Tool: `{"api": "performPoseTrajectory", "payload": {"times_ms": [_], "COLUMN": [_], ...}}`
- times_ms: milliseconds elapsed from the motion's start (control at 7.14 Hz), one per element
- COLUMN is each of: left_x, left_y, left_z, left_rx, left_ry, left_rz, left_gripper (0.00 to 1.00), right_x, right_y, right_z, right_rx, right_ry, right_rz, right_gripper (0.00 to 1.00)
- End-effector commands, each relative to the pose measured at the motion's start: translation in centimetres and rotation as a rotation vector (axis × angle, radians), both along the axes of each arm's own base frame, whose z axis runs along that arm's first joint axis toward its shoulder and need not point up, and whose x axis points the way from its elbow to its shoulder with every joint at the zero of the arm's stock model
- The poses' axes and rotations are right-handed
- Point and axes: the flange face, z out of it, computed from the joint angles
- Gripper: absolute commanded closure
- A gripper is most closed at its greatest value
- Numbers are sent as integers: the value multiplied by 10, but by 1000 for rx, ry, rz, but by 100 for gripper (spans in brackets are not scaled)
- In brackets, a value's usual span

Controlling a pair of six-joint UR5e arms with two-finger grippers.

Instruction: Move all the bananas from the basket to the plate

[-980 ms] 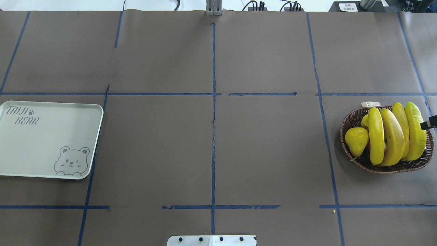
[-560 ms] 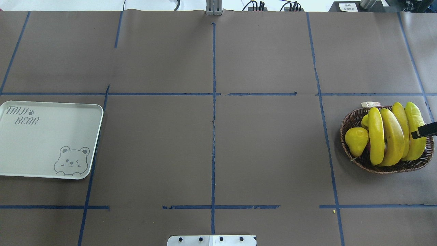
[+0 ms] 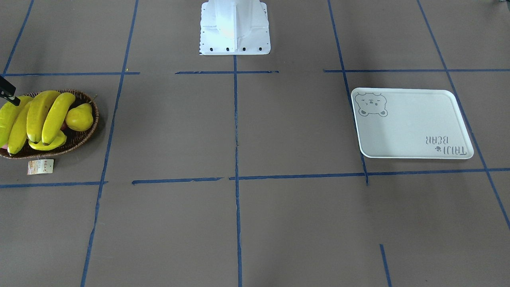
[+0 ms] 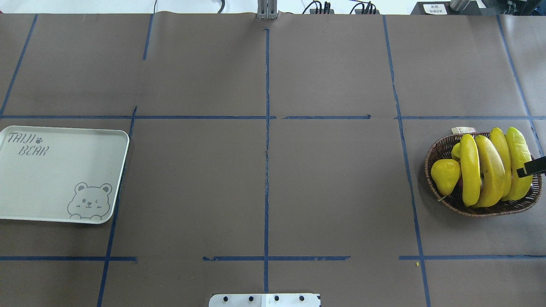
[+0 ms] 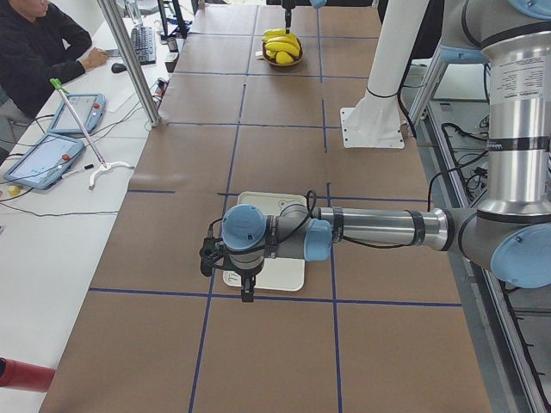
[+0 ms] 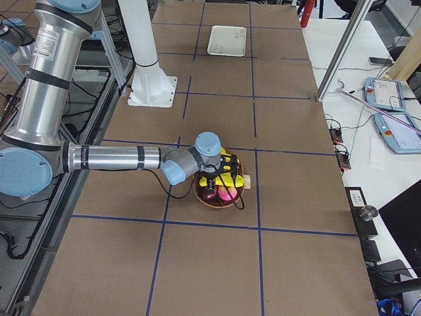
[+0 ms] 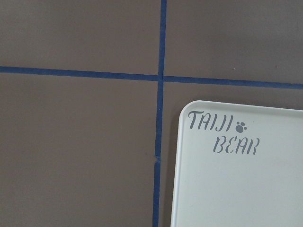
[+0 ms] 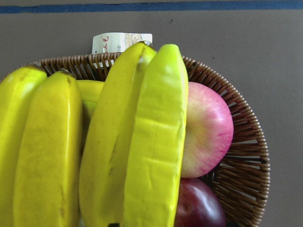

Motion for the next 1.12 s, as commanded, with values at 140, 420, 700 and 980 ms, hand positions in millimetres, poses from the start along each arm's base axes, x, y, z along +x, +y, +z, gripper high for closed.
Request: {"api": "performPoseTrajectory", "payload": {"times_ms": [140,420,700,980], "left_x": [0,0,0,0], "left_y": [1,1,0,0], "left_z": [3,2,0,0], "left_rx": [-4,-1,3,2], "left_ry": [0,0,0,0], "left_rz": [1,2,2,1], "left_gripper": [0,0,0,0], "right_x": [-7,-11,-10,-10], "right_y": [-1,-1,-1,-1], "right_z": [-3,-4,-2,-6], "right_rx": [6,8,6,10], "right_ry": [-2,-3,-1,-10], "right_rz": [-13,-23,-20,-24], "right_gripper": [19,24,61,94]}}
